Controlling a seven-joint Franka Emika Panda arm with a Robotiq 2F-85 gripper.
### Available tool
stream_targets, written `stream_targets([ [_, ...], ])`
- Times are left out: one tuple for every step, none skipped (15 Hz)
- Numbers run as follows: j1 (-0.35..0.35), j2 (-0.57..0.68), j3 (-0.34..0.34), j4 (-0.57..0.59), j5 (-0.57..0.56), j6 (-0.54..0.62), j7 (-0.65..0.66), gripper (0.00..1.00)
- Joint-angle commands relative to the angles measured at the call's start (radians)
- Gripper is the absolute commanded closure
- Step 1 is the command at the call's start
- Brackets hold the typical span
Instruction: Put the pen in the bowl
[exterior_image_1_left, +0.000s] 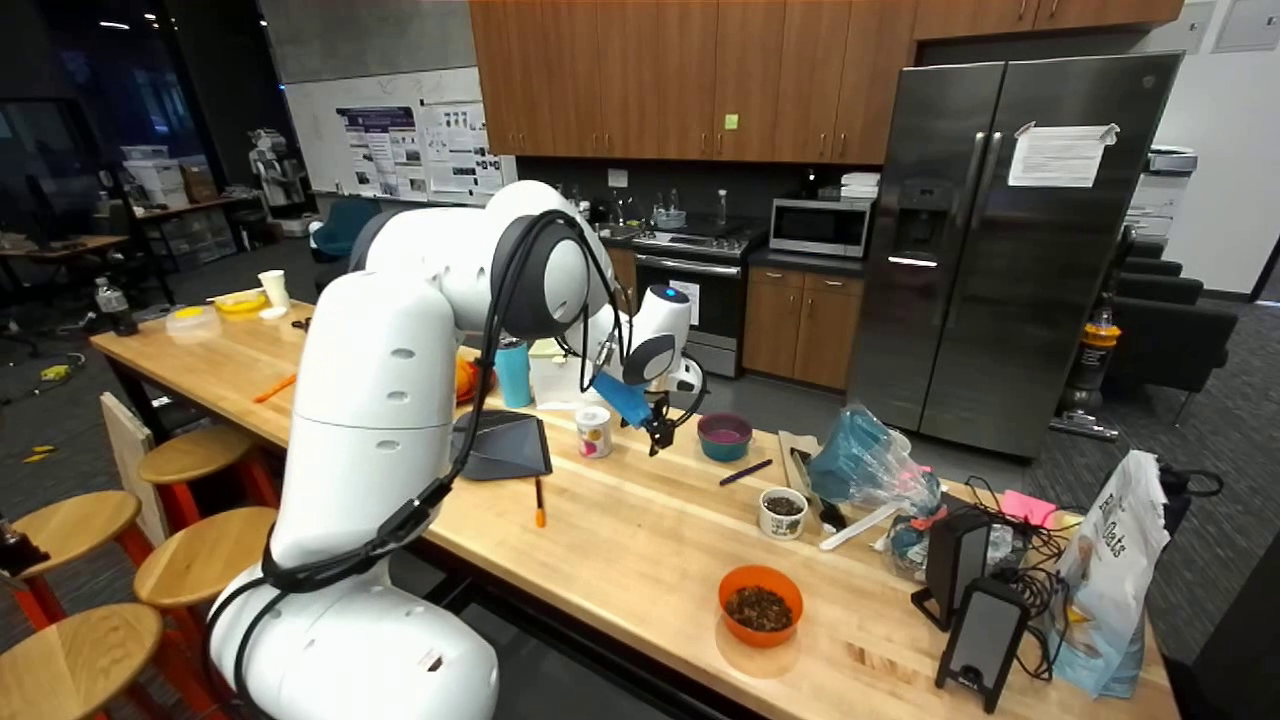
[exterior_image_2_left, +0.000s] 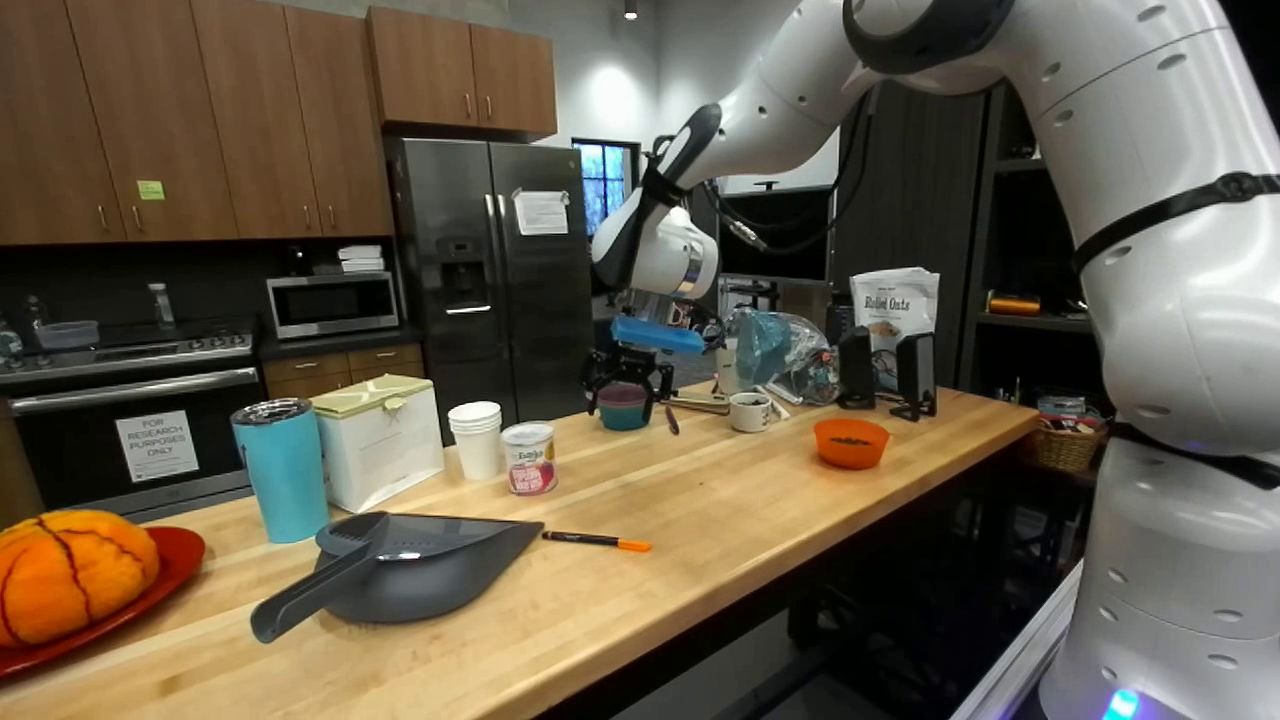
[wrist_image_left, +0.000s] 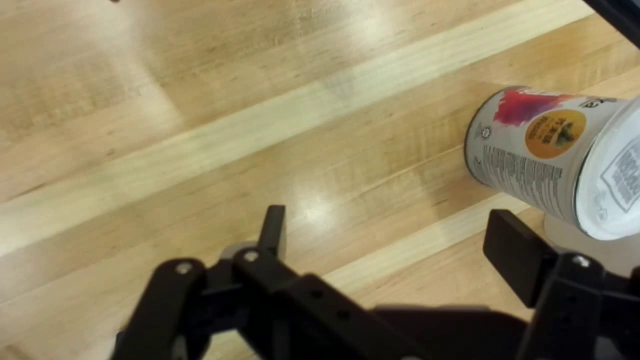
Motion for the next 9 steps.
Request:
stream_targets([
  [-0.006,0.001,0.008,0.002,-0.005,-0.002,0.003,0.00],
  [-0.007,0.002,0.009,0.004,-0.005,-0.002,0.003,0.00],
  [-0.009,0.000,0.006,0.006,-0.009,-0.007,0.003,0.00],
  [-0.016,0.006,0.004,0.013,-0.008,-0.015,-0.003,0.00],
  [-0.024,0.007,0.003,0.016,-0.003,-0.021,-0.012,0.00],
  [-0.032,0.008,0.004,0.019,0.002,-0.025,-0.019,0.00],
  [-0.038,0.011,0.004,0.023,0.005,-0.027,-0.026,0.00],
  [-0.042,0.013,0.001,0.027,0.003,-0.029,-0.025,0.00],
  [-0.049,0.016,-0.002,0.030,0.003,-0.035,-0.024,0.00],
])
